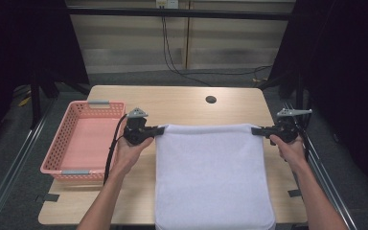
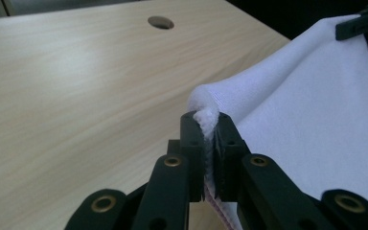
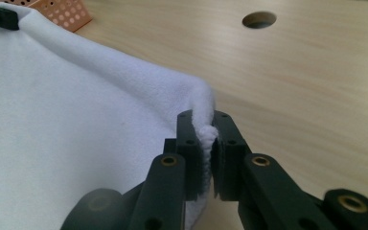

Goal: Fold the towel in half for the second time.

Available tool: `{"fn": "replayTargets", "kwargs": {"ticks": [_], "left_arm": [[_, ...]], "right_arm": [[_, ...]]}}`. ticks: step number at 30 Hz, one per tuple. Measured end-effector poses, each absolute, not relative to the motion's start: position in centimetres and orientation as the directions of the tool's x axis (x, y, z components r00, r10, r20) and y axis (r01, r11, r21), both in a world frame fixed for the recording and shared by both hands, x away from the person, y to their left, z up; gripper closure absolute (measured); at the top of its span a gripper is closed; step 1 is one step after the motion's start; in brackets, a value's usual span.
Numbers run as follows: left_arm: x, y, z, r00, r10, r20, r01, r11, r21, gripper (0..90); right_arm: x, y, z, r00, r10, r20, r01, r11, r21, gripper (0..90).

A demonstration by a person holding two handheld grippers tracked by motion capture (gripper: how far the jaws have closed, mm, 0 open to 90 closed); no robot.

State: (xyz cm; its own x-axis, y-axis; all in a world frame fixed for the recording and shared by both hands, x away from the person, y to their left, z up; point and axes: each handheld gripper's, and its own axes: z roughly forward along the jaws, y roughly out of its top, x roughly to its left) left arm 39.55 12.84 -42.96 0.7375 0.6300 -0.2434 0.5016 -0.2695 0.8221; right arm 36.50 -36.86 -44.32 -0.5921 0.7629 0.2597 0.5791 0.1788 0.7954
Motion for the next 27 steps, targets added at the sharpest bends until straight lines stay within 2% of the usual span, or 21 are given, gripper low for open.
{"fn": "replayTargets", "kwargs": {"ticks": [5,9,15,23,27], "left_arm": [[40.9,12.6,-42.3,0.725,0.66,-0.198,0.487,-0.287,0.825,85.1],[42.1,12.4,-41.5,0.709,0.677,-0.196,0.475,-0.253,0.843,85.2],[42.9,12.4,-40.0,0.708,0.684,-0.176,0.447,-0.241,0.861,85.1],[39.9,13.7,-41.2,0.746,0.652,-0.139,0.417,-0.294,0.86,84.7],[38.1,14.2,-41.0,0.765,0.627,-0.145,0.394,-0.278,0.876,84.4]], "right_arm": [[37.5,-36.6,-43.3,-0.577,0.781,0.241,0.551,0.155,0.82,83.6],[38.7,-36.5,-42.6,-0.565,0.792,0.231,0.55,0.153,0.821,83.7],[39.9,-36.6,-39.9,-0.569,0.795,0.21,0.507,0.138,0.851,83.9],[36.5,-36.4,-40.4,-0.649,0.732,0.207,0.487,0.191,0.852,83.7],[34.5,-36.0,-40.5,-0.683,0.707,0.183,0.479,0.243,0.844,83.4]]}}
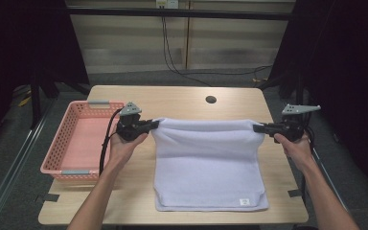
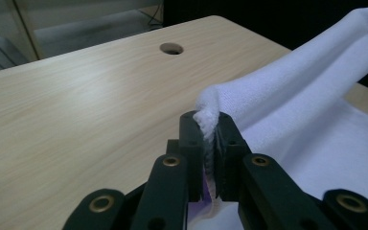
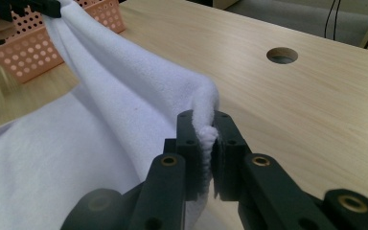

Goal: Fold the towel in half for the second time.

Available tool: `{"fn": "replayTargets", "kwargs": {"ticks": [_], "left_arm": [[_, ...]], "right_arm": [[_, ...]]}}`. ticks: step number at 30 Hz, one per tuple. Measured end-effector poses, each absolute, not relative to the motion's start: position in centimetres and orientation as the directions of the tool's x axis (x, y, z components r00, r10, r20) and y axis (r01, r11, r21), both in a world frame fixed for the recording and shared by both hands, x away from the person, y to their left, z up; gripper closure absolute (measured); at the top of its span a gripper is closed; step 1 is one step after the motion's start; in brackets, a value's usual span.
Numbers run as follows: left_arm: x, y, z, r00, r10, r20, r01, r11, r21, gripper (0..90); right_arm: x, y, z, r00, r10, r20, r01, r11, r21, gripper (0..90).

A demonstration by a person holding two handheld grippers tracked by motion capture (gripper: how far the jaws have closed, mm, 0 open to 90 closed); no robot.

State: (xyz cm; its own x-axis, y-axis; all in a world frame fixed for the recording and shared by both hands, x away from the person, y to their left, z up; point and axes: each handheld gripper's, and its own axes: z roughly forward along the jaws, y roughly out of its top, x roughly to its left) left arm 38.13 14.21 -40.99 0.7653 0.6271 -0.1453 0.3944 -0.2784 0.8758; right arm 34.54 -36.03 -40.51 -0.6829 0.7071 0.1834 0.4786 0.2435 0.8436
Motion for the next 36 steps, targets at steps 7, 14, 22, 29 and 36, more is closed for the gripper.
{"fn": "replayTargets", "kwargs": {"ticks": [7,14,22,29,36], "left_arm": [[34.4,14.5,-40.8,0.795,0.591,-0.139,0.354,-0.265,0.897,83.1],[30.6,14.7,-43.0,0.826,0.542,-0.156,0.369,-0.311,0.876,81.9],[26.3,15.3,-46.3,0.85,0.497,-0.177,0.414,-0.422,0.807,80.2],[23.9,16.5,-47.3,0.855,0.476,-0.205,0.438,-0.452,0.777,75.0],[22.5,17.6,-46.0,0.868,0.444,-0.222,0.417,-0.411,0.81,68.7]], "right_arm": [[31.0,-36.9,-40.3,-0.716,0.673,0.189,0.449,0.236,0.862,82.1],[25.8,-37.0,-43.1,-0.744,0.629,0.225,0.476,0.263,0.839,79.4],[21.7,-37.4,-47.0,-0.734,0.623,0.269,0.543,0.3,0.785,78.4],[19.2,-37.5,-46.9,-0.765,0.588,0.261,0.523,0.332,0.785,71.3],[17.4,-37.9,-45.9,-0.743,0.619,0.253,0.518,0.294,0.803,64.2]]}}
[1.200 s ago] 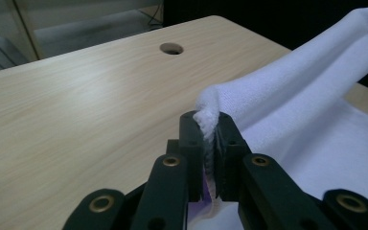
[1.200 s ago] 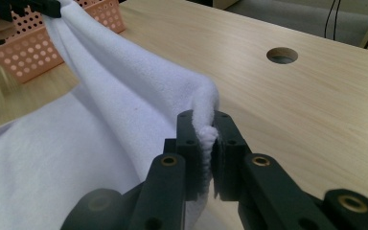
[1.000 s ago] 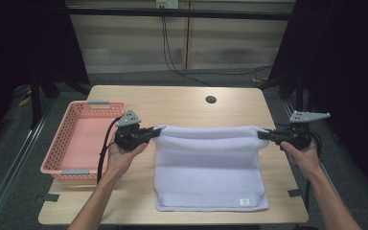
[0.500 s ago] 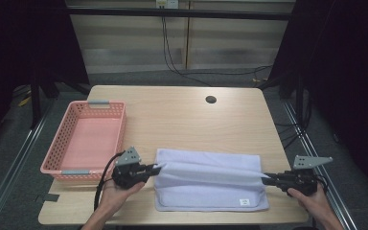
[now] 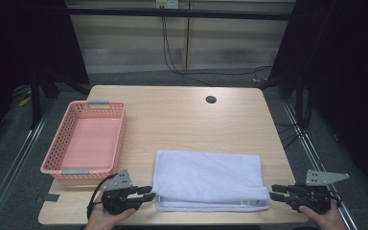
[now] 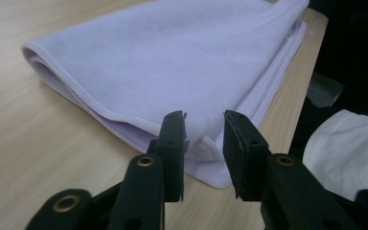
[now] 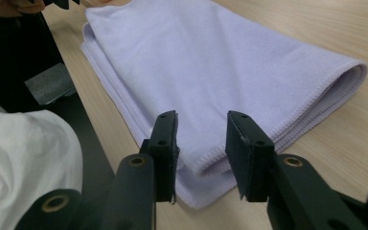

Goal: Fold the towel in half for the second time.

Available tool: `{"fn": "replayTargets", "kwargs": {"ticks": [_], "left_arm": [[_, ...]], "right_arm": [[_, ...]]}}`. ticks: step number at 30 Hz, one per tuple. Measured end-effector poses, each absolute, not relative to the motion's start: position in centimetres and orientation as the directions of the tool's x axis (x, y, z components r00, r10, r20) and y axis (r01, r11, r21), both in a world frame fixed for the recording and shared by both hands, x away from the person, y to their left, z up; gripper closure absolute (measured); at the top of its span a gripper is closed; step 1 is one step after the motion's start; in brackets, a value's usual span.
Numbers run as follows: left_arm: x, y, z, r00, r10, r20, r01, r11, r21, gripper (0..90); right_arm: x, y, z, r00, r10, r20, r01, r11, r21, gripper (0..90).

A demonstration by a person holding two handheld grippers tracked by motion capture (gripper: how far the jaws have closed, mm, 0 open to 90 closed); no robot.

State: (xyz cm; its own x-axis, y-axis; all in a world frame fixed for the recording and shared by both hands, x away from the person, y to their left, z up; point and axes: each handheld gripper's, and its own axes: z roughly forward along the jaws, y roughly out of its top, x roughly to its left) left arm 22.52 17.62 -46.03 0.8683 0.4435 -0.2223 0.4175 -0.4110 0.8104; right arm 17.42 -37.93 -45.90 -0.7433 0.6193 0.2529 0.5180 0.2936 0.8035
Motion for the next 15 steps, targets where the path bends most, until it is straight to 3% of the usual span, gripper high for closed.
{"fn": "replayTargets", "kwargs": {"ticks": [5,15], "left_arm": [[24.9,16.3,-45.8,0.862,0.459,-0.214,0.423,-0.421,0.802,62.2],[30.7,12.7,-48.6,0.837,0.493,-0.239,0.494,-0.491,0.718,62.5]], "right_arm": [[17.7,-35.3,-45.4,-0.735,0.645,0.21,0.501,0.307,0.809,61.7],[21.1,-28.0,-47.8,-0.724,0.647,0.239,0.582,0.386,0.716,47.3]]}}
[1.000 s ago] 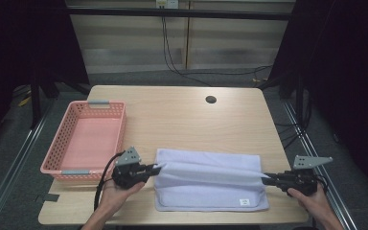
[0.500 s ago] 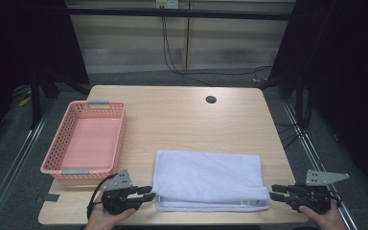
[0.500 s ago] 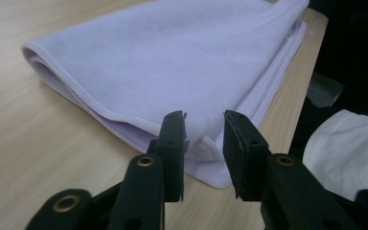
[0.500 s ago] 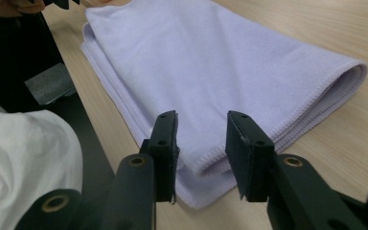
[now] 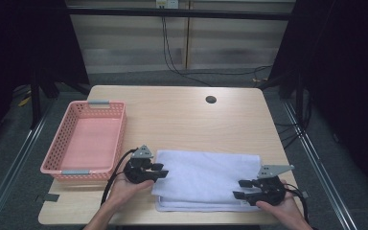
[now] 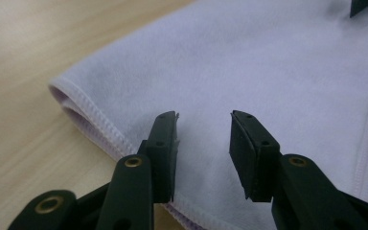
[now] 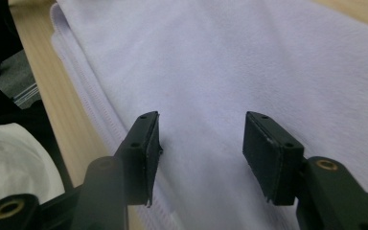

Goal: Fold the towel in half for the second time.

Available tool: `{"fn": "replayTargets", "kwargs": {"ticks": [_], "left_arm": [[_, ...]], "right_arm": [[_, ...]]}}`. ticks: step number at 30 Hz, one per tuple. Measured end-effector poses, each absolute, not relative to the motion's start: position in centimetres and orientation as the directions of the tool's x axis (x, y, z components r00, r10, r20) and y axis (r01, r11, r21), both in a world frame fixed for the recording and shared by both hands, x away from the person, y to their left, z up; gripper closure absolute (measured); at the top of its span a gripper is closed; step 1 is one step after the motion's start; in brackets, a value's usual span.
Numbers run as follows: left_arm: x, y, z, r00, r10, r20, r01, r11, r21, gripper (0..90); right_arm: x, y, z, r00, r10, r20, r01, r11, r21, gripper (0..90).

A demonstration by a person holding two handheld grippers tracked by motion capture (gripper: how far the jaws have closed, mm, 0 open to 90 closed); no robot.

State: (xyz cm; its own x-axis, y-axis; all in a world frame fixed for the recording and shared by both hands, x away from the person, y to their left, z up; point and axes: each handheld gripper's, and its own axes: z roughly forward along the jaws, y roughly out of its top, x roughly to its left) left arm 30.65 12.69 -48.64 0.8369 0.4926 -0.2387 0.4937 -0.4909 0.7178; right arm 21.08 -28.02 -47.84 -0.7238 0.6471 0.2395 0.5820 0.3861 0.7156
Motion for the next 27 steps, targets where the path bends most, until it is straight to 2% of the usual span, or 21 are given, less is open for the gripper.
{"fn": "replayTargets", "kwargs": {"ticks": [5,8,12,17,19,23,27], "left_arm": [[30.2,12.6,-49.5,0.838,0.497,-0.226,0.493,-0.511,0.704,60.6],[29.6,12.3,-49.6,0.833,0.509,-0.217,0.494,-0.506,0.707,56.6],[29.2,11.5,-49.5,0.841,0.489,-0.233,0.493,-0.513,0.703,54.9],[28.6,10.3,-49.2,0.863,0.442,-0.247,0.477,-0.547,0.688,51.4],[28.6,10.1,-48.9,0.855,0.46,-0.241,0.481,-0.528,0.7,49.0],[30.1,10.4,-47.8,0.834,0.497,-0.242,0.501,-0.496,0.709,44.7],[32.4,10.7,-47.2,0.808,0.543,-0.229,0.514,-0.46,0.724,43.9]], "right_arm": [[22.0,-26.4,-49.1,-0.725,0.646,0.24,0.614,0.448,0.649,39.1],[22.2,-27.0,-49.2,-0.722,0.646,0.249,0.617,0.437,0.654,47.0],[22.3,-28.0,-49.2,-0.717,0.649,0.255,0.625,0.436,0.648,49.4],[21.8,-29.7,-49.0,-0.701,0.67,0.246,0.638,0.433,0.638,48.8],[21.6,-29.7,-48.8,-0.691,0.676,0.254,0.647,0.423,0.635,43.9],[21.2,-28.4,-48.1,-0.708,0.661,0.249,0.619,0.41,0.67,40.1],[21.2,-24.4,-47.4,-0.768,0.591,0.245,0.566,0.448,0.692,36.7]]}}
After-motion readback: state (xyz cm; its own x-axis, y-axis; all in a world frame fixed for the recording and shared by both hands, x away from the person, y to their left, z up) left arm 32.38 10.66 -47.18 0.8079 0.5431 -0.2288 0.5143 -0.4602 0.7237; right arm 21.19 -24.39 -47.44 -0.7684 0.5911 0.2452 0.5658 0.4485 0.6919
